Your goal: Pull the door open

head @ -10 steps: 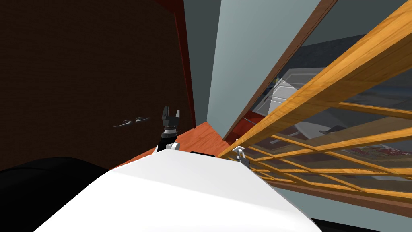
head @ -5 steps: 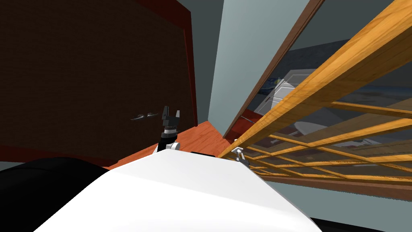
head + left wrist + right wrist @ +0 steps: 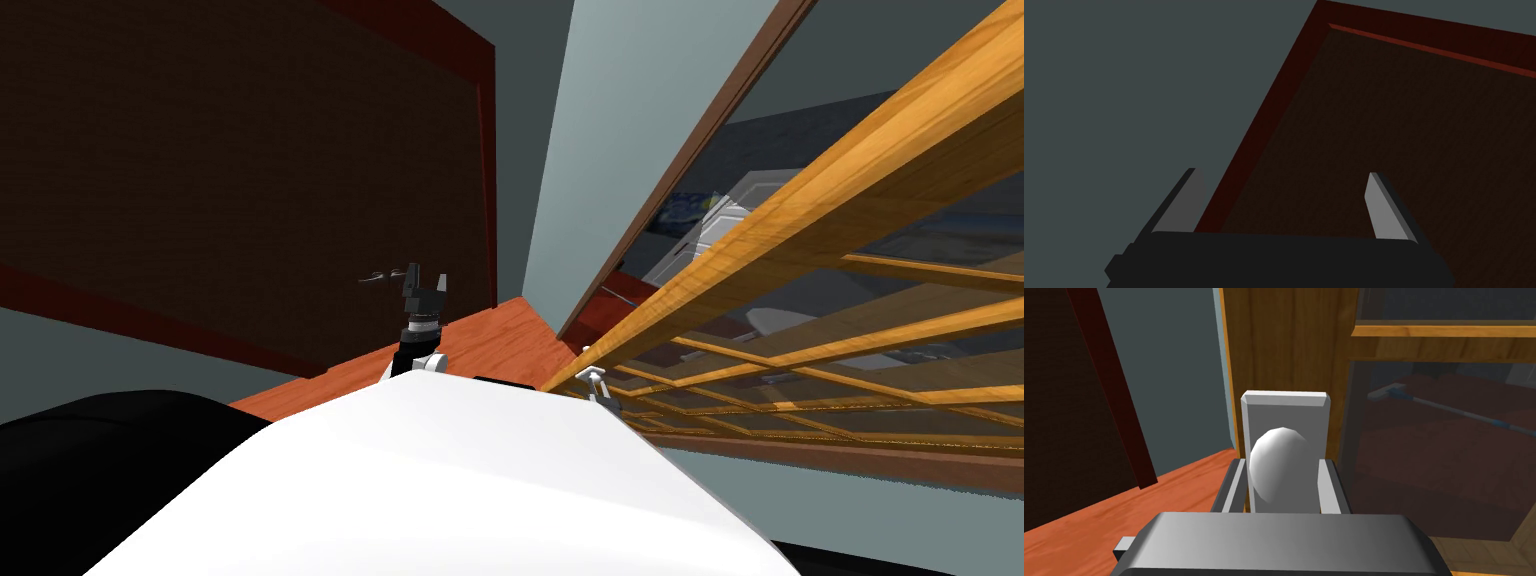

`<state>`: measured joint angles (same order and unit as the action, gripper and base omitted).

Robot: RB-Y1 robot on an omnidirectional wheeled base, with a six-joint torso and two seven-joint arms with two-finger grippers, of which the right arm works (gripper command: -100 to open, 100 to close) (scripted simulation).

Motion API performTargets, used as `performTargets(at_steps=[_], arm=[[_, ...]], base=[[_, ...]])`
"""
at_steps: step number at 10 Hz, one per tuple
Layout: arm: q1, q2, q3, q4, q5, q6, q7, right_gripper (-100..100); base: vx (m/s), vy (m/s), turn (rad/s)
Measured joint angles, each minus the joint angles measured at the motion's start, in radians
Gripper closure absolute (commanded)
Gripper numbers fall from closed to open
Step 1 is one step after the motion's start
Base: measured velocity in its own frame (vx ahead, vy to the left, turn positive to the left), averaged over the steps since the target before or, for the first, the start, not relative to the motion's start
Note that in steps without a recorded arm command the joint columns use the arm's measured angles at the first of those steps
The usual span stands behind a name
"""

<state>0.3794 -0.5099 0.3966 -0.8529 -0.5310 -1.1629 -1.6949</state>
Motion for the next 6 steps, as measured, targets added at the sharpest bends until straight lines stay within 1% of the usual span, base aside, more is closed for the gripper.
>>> performTargets(at_steps=[2,3,4,5,6], arm=[[-0.004,-0.005,0.011,0.02,0.007,-0.019,-0.014,100],[-0.003,-0.011,0.016,0.02,0.009,-0.024,-0.02,100],[-0.005,-0.015,0.02,0.029,0.012,-0.032,-0.026,100],[-0.004,-0.015,0.021,0.031,0.012,-0.032,-0.027,100],[-0.007,-0.018,0.024,0.038,0.014,-0.036,-0.031,100]], base=[[-0.213,-0.052,0.137],[-0.195,-0.002,0.109],[-0.077,0.002,0.017],[-0.12,-0.018,0.116],[-0.2,-0.029,0.129]])
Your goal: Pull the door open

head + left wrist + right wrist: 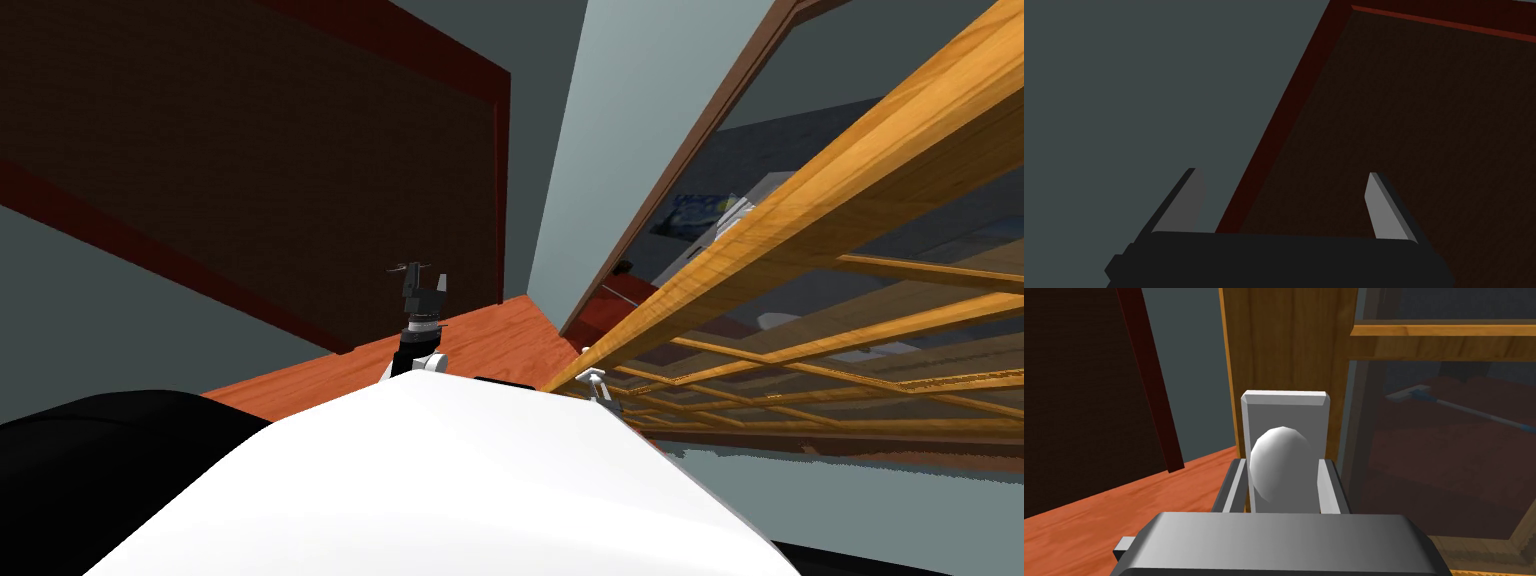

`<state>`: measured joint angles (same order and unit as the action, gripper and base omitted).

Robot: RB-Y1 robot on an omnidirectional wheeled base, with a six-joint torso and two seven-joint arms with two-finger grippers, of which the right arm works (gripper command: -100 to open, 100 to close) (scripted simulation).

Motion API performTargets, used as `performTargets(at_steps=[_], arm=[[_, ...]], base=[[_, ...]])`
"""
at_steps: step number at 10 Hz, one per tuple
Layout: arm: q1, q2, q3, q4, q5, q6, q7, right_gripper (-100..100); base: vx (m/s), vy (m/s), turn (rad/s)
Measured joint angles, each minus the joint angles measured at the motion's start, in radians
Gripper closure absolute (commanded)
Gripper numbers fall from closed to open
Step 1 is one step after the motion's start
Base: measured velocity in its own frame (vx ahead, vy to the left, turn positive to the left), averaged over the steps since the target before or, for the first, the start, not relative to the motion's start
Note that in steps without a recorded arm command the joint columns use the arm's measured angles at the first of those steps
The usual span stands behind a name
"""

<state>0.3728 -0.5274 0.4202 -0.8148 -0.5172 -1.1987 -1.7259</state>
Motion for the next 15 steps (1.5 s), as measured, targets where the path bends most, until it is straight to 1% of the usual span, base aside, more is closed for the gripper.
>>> performTargets(at_steps=[1,4,6,7,9,10,12,15], arm=[[-0.005,-0.003,0.001,0.007,0.001,-0.007,-0.005,100],[-0.008,-0.009,0.013,0.019,0.009,-0.024,-0.017,100],[-0.011,-0.014,0.023,0.038,0.016,-0.042,-0.03,100],[-0.015,-0.016,0.026,0.051,0.018,-0.051,-0.036,-100],[0.004,-0.016,0.018,0.039,0.009,-0.055,-0.031,-100],[0.009,-0.013,0.015,0.046,0.005,-0.062,-0.03,-100],[0.011,-0.011,0.014,0.052,0.003,-0.069,-0.031,-100],[0.01,-0.01,0.013,0.053,0.002,-0.069,-0.032,-100]], base=[[-0.215,-0.046,0.12],[-0.222,-0.055,0.146],[-0.224,-0.038,0.114],[-0.185,0.027,-0.137],[-0.119,0.037,-0.112],[-0.021,-0.025,-0.066],[-0.007,-0.006,-0.016],[0.004,0.005,0.018]])
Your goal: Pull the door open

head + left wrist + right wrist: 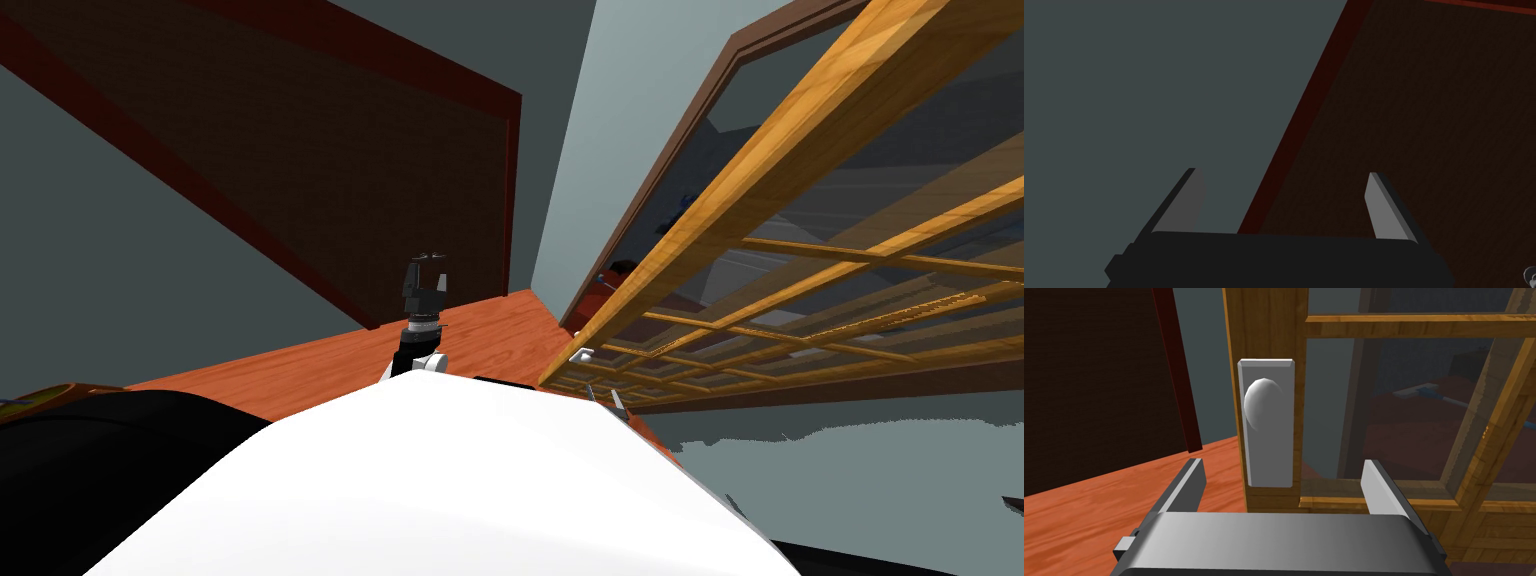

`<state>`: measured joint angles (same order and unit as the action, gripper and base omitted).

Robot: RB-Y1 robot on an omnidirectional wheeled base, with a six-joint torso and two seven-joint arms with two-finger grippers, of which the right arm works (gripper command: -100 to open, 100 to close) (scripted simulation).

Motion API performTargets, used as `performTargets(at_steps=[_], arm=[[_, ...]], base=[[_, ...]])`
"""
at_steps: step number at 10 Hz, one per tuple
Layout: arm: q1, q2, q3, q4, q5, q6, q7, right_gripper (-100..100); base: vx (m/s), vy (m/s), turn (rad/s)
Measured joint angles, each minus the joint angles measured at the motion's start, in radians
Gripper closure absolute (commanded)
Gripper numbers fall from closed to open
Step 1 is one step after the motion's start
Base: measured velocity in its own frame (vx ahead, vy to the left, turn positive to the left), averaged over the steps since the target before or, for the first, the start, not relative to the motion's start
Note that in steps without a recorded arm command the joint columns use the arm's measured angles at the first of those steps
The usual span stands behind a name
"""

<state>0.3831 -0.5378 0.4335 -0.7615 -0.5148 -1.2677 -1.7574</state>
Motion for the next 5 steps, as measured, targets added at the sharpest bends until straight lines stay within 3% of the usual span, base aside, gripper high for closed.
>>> performTargets(at_steps=[5], arm=[[0.002,0.002,0.0,0.003,0.0,-0.004,0.0,-100]], base=[[-0.003,-0.004,-0.013]])
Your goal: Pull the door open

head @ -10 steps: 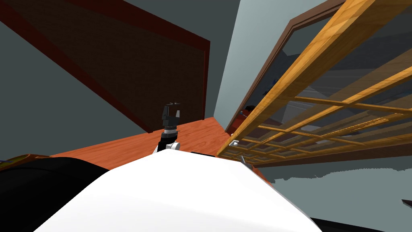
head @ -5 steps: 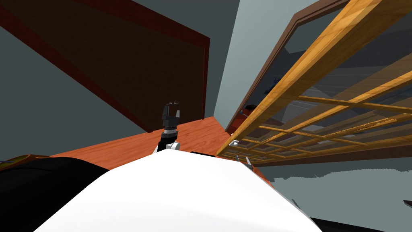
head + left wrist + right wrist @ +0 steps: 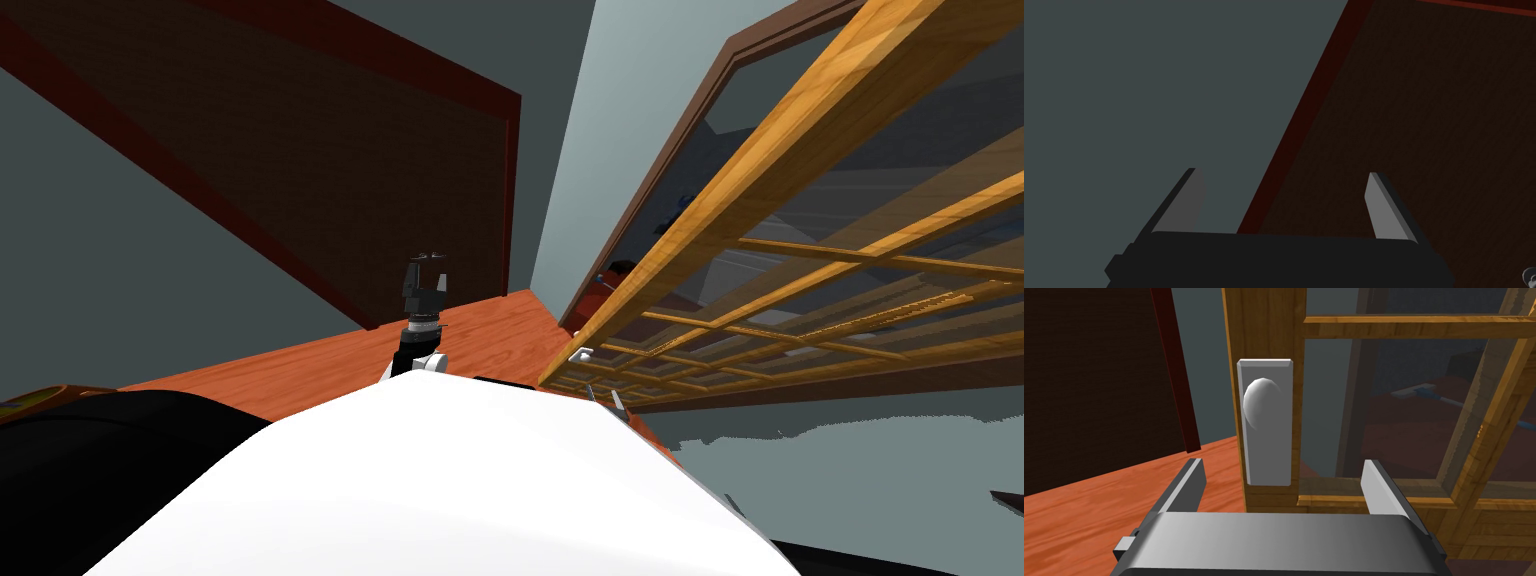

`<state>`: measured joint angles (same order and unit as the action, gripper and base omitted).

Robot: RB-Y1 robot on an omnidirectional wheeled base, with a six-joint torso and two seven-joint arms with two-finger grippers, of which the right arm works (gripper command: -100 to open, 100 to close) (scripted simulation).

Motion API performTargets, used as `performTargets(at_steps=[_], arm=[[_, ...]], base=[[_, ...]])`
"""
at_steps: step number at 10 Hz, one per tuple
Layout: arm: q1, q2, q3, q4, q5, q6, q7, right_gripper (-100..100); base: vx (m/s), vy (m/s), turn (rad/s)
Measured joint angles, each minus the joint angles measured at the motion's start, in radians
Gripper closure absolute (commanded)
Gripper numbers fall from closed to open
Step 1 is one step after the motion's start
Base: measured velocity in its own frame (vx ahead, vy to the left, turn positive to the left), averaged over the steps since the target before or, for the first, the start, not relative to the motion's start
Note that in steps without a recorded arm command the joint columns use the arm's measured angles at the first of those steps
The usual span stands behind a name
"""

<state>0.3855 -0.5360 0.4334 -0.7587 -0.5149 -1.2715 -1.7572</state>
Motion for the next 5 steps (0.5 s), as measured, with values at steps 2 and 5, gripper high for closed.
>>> performTargets(at_steps=[2,5], arm=[[0.005,0.0,-0.001,-0.003,-0.001,-0.003,0.001,-100],[0.006,0.0,-0.001,-0.004,-0.001,-0.003,0.002,-100]], base=[[0.0,0.0,0.0],[-0.002,-0.002,-0.006]])
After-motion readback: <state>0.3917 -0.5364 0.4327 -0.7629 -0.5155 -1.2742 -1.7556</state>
